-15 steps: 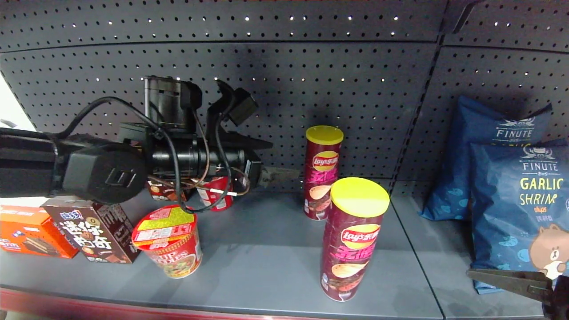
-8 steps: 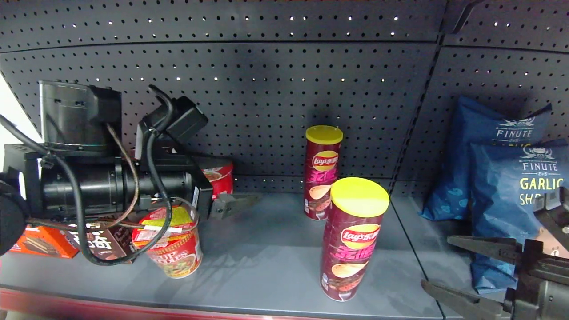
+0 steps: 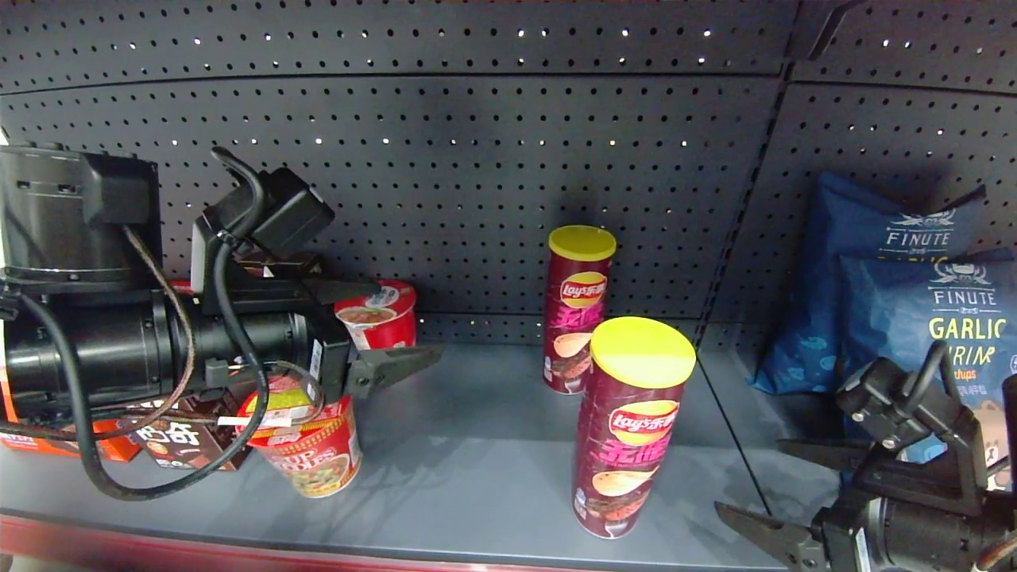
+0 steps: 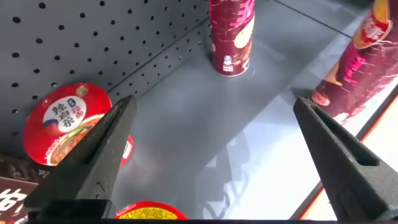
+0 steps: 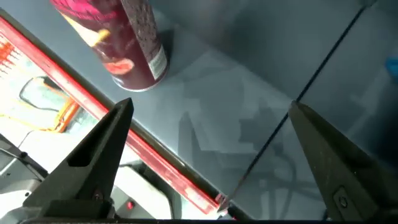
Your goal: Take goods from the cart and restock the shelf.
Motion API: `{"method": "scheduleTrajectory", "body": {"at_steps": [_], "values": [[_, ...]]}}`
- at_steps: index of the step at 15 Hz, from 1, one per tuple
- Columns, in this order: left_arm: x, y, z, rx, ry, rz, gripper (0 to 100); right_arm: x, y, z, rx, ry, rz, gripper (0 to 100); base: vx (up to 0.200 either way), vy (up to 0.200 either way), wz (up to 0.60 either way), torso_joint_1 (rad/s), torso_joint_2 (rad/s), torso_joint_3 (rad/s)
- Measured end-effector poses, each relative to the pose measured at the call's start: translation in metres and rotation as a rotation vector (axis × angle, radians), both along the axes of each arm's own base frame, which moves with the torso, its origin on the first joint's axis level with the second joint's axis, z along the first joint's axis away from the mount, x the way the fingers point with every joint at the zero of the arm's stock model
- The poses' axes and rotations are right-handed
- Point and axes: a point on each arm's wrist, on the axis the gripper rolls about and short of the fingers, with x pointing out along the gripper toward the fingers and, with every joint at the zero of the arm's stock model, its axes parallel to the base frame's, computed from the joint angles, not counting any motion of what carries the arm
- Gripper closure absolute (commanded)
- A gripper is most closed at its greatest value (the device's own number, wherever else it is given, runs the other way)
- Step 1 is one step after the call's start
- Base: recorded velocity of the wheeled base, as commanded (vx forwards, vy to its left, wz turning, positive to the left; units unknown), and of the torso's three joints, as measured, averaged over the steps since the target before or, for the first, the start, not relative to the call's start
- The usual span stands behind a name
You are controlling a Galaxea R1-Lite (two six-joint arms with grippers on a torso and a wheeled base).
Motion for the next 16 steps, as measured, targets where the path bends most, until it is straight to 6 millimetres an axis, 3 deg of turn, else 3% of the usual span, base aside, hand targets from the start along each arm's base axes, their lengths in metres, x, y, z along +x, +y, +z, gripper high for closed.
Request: {"method": "scheduleTrajectory", "body": {"at_steps": [16], "values": [[0.001, 0.008, 0.0, 0.025, -0.022, 0.017, 0, 0.038, 0.03, -0.01, -0.044, 0.022, 0.021, 0, 0.0, 0.0, 0.0, 0.0, 0.0, 0.0]]}}
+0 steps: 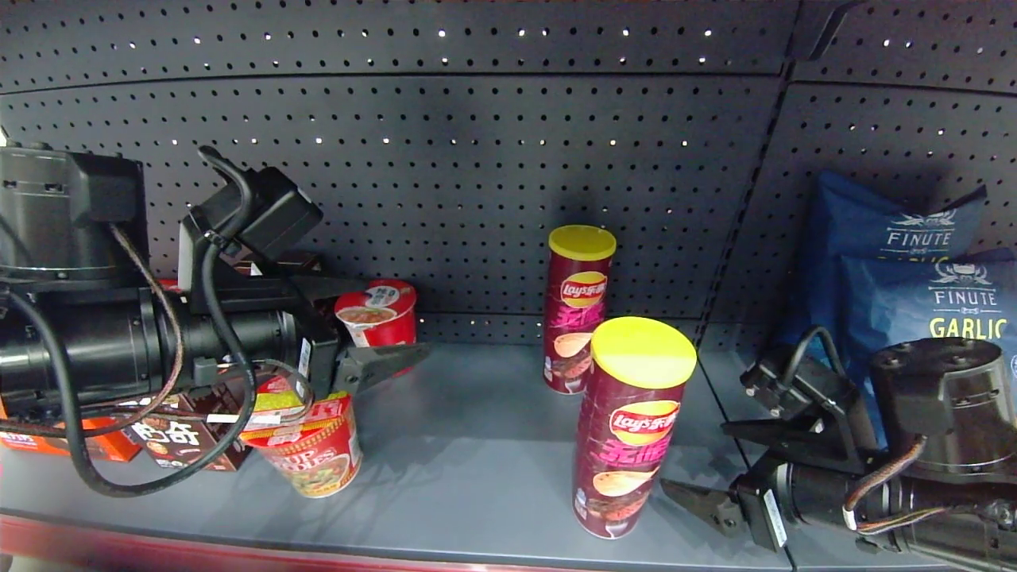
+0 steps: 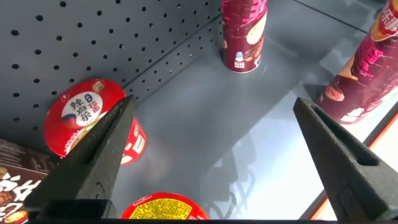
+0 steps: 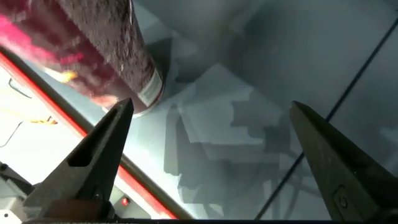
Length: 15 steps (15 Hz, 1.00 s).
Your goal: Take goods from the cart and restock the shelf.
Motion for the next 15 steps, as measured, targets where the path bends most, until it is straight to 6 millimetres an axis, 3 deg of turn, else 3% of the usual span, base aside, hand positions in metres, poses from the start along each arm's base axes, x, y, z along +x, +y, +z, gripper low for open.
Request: {"method": "scheduleTrajectory", "body": {"at_steps": [15], "values": [[0.0013, -0.0008, -0.0043, 0.006, 0.015, -0.004, 0, -0.0005, 0.0109, -0.0064, -0.014, 0.018, 0.047, 0, 0.0, 0.0, 0.0, 0.0, 0.0, 0.0]]}}
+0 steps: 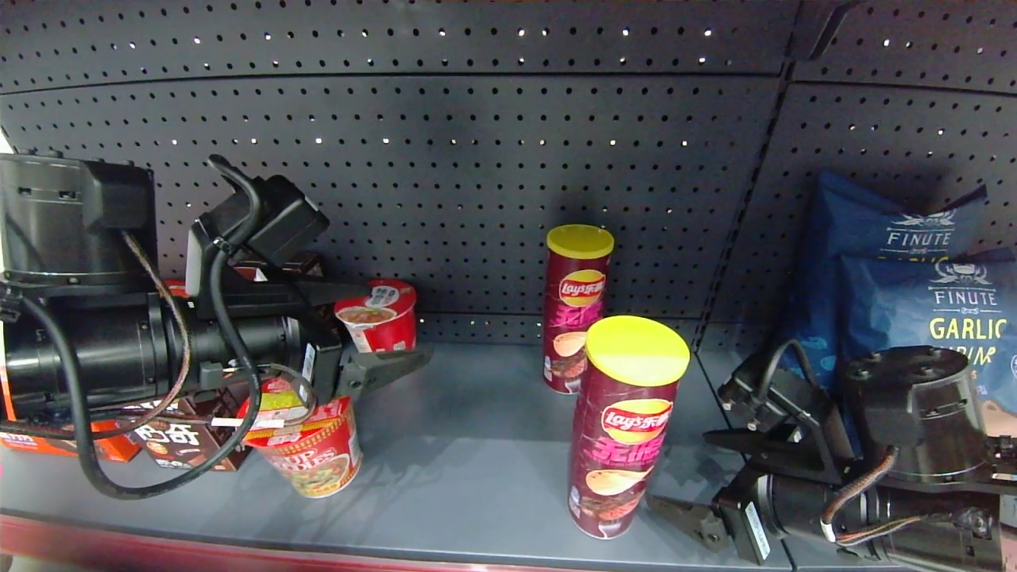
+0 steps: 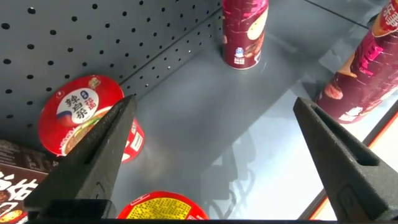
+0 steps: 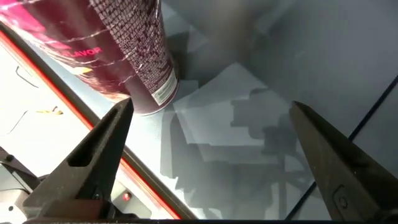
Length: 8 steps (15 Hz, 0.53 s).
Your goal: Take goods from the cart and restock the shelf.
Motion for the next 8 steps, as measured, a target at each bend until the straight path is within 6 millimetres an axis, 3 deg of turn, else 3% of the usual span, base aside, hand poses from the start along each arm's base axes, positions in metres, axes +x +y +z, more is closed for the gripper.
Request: {"method": "scheduleTrajectory", "body": {"at_steps": [8], "values": [[-0.0012, 0.0008, -0.0031, 0.004, 0.01, 0.002, 0, 0.0055, -0.0079, -0.0017, -0.007, 0.003, -0.048, 0, 0.0, 0.0, 0.0, 0.0, 0.0, 0.0]]}}
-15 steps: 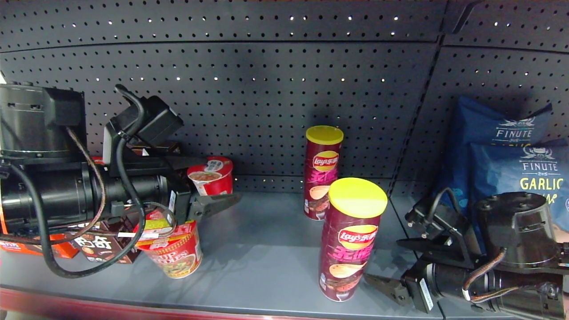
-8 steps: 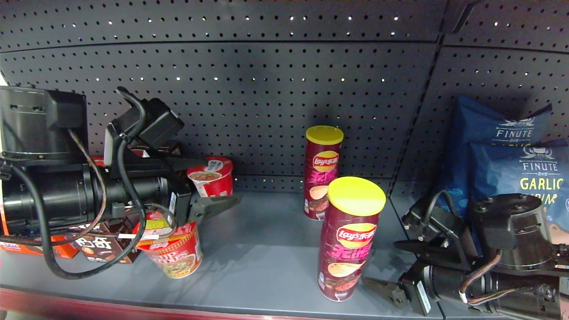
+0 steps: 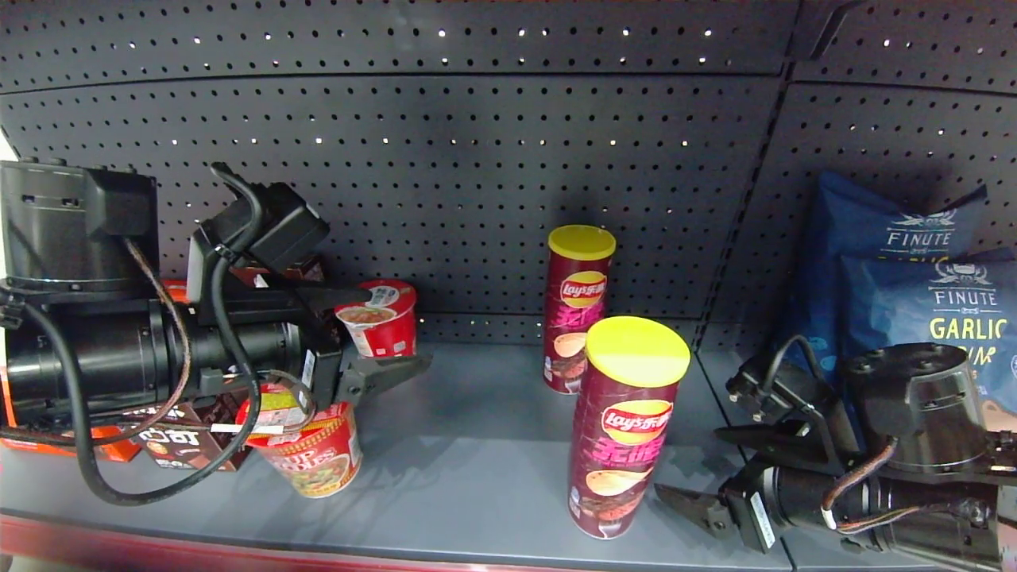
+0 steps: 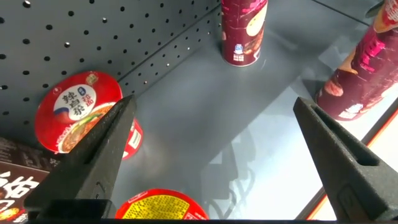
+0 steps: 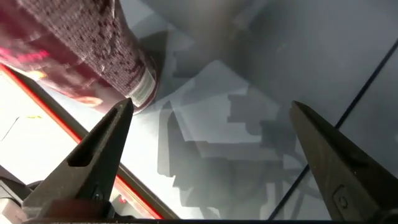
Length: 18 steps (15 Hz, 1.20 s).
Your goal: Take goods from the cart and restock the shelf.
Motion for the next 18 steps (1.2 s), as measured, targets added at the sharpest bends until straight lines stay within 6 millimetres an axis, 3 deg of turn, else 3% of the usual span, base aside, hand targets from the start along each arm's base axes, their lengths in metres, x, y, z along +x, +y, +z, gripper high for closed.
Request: {"method": "scheduleTrajectory", "body": {"at_steps": [6, 11, 18], "values": [[-0.001, 0.001, -0.001, 0.001, 0.0, 0.003, 0, -0.001, -0.005, 0.001, 0.004, -0.006, -0.014, 0, 0.0, 0.0, 0.0, 0.0, 0.0, 0.0], [-0.015, 0.013, -0.007, 0.003, 0.006, 0.033, 0, -0.024, -0.021, 0.01, -0.024, -0.086, -0.119, 0, 0.0, 0.0, 0.0, 0.0, 0.0, 0.0], [-0.016, 0.011, 0.006, -0.023, -0.056, 0.013, 0, -0.036, -0.029, 0.013, 0.002, -0.104, -0.104, 0, 0.0, 0.0, -0.09, 0.0, 0.0, 0.0]]}}
